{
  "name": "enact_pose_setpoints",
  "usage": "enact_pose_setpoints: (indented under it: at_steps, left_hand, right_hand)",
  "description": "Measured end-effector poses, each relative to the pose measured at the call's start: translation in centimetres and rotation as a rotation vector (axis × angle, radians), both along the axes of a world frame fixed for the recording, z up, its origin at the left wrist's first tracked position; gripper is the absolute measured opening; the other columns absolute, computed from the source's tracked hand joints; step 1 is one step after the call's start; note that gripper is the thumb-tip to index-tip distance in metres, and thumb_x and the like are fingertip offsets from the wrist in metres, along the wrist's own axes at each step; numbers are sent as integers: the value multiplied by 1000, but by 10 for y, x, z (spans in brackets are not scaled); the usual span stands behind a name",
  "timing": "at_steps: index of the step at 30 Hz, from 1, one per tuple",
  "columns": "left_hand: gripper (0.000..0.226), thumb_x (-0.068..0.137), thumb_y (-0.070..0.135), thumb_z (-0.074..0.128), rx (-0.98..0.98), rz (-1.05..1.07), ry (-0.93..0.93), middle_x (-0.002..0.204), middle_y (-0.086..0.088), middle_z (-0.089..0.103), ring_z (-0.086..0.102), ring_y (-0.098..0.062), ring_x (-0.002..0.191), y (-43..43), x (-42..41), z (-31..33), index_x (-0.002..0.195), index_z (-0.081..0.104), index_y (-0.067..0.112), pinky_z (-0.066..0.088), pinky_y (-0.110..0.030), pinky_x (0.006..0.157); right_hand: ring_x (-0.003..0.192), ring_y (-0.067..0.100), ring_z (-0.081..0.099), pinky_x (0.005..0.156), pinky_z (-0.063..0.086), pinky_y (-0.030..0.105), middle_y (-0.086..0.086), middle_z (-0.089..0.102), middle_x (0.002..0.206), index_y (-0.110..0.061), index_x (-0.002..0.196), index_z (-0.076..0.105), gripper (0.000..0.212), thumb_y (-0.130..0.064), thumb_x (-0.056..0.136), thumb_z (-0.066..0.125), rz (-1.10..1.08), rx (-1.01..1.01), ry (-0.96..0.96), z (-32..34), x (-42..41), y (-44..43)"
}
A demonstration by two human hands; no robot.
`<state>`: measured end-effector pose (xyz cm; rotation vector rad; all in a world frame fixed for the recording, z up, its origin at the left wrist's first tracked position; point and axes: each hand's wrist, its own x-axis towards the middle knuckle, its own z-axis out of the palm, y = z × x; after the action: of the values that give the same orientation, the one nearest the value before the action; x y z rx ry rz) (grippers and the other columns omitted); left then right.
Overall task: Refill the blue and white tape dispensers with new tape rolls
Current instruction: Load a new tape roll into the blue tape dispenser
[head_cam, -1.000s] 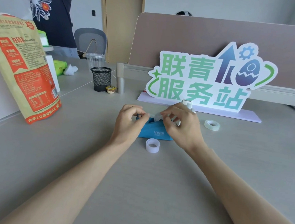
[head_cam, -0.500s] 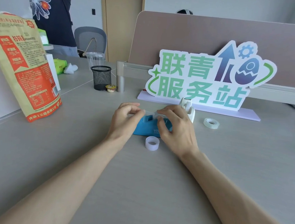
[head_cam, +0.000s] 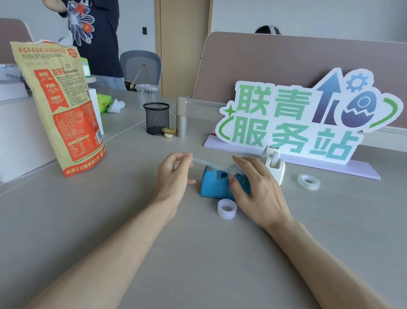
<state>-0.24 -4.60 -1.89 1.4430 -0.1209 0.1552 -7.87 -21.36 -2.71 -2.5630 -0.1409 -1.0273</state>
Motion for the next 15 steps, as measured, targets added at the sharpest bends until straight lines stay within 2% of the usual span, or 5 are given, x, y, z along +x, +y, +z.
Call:
enact_pose_setpoints:
  at_steps: [5, 7, 8, 11, 15]
  left_hand:
    - [13, 92, 23, 56, 64, 54, 0, 82, 4, 58, 54, -4, 73, 6, 5, -3, 94, 62, 12, 52, -28, 66]
    - [9, 90, 25, 58, 138, 68, -43, 96, 2, 62, 56, -6, 79, 10, 10, -5, 90, 63, 18, 51, -30, 77]
    - [8, 90, 24, 58, 182, 79, -73, 104, 1, 61, 56, -6, 82, 12, 11, -5, 89, 64, 19, 49, -25, 80]
    - [12, 89, 21, 59, 298, 111, -118, 110, 2, 56, 55, 0, 80, 16, 13, -7, 93, 66, 12, 38, -2, 66]
    - [7, 88, 20, 60, 334, 124, -130, 108, 2, 56, 53, 4, 77, 16, 12, -7, 87, 64, 15, 36, -8, 66]
  right_hand:
    - [111, 22, 56, 88, 41, 23, 2, 61, 123, -13, 137, 49, 48, -26, 91, 53, -13, -2, 47, -1, 1, -1]
    - [111, 21, 55, 89, 40, 22, 1, 61, 122, -13, 138, 49, 50, -30, 91, 49, -18, -2, 59, -1, 1, 0]
    - [111, 21, 55, 88, 39, 21, 1, 61, 122, -14, 138, 48, 51, -32, 90, 48, -20, -1, 63, -1, 1, -1]
    - [111, 21, 55, 89, 38, 20, 2, 61, 121, -14, 138, 48, 50, -30, 91, 50, -17, 4, 65, -1, 2, -1]
    - [112, 19, 54, 88, 38, 20, 1, 61, 121, -15, 139, 47, 52, -33, 90, 47, -25, 8, 77, 0, 1, 0]
